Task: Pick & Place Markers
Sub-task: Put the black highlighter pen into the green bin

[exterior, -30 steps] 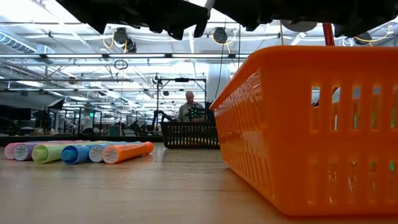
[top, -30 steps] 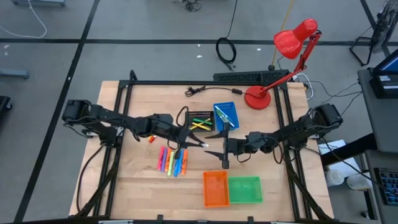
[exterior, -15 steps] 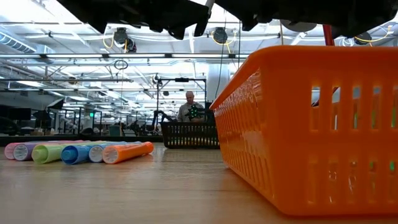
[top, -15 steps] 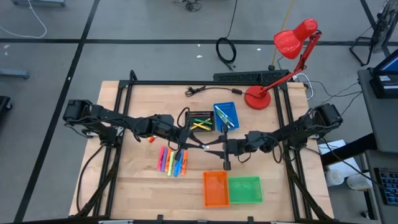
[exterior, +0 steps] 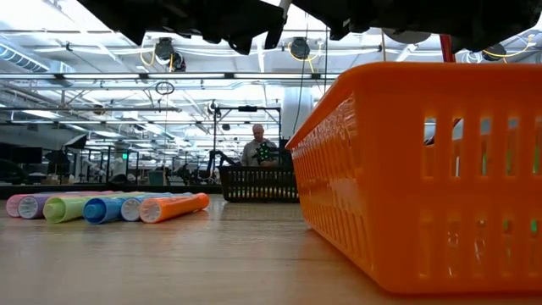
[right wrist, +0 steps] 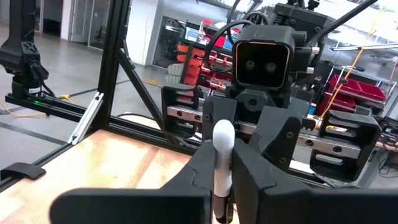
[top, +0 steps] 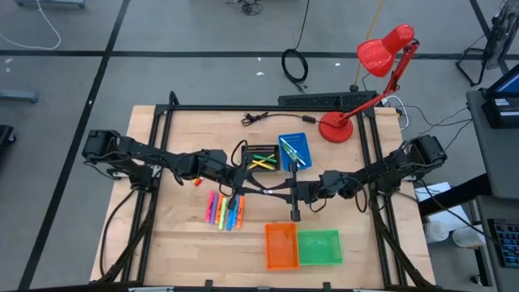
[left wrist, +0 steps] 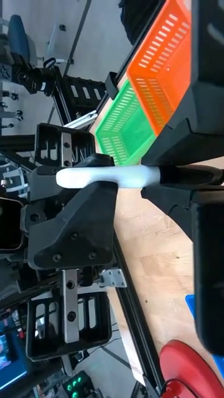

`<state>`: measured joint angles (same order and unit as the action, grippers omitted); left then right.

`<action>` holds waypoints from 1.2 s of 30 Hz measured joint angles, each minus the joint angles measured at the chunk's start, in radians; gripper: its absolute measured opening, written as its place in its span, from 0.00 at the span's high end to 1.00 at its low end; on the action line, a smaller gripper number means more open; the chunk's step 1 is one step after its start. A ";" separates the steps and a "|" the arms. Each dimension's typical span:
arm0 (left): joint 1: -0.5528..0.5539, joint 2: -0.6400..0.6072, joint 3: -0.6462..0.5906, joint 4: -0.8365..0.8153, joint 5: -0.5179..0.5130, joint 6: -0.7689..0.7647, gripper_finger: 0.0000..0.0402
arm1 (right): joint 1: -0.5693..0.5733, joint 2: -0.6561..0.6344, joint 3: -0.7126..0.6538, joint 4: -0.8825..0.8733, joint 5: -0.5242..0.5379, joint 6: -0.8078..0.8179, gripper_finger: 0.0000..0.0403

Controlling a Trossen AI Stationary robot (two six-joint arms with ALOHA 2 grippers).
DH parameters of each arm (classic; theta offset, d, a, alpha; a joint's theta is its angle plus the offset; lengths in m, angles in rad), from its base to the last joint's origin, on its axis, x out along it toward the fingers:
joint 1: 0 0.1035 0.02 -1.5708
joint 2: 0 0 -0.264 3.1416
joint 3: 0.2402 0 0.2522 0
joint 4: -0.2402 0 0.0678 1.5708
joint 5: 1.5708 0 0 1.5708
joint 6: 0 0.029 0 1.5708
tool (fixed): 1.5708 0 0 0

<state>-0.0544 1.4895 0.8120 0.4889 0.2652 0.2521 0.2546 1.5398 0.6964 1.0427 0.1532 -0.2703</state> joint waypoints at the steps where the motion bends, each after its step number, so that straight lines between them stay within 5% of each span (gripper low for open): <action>1: 0.000 0.000 0.000 0.000 -0.001 -0.003 0.90 | 0.000 0.000 0.000 0.000 -0.001 -0.002 0.95; 11: -0.005 -0.002 0.002 0.006 -0.006 -0.009 0.65 | 0.009 -0.001 0.000 0.039 -0.073 -0.027 0.95; 19: -0.012 -0.041 0.001 -0.018 -0.026 -0.053 0.54 | 0.055 -0.097 0.000 -0.068 -0.090 0.008 0.95; 26: -0.013 -0.115 0.000 -0.164 -0.064 -0.024 0.52 | 0.165 -0.236 0.000 -0.338 -0.080 0.111 0.95; 36: -0.013 -0.208 0.000 -0.331 -0.258 -0.016 0.58 | 0.389 -0.320 0.000 -0.673 -0.041 0.316 0.95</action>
<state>-0.0669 1.2811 0.8120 0.1577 0.0072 0.2366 0.6432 1.2194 0.6964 0.3693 0.1117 0.0462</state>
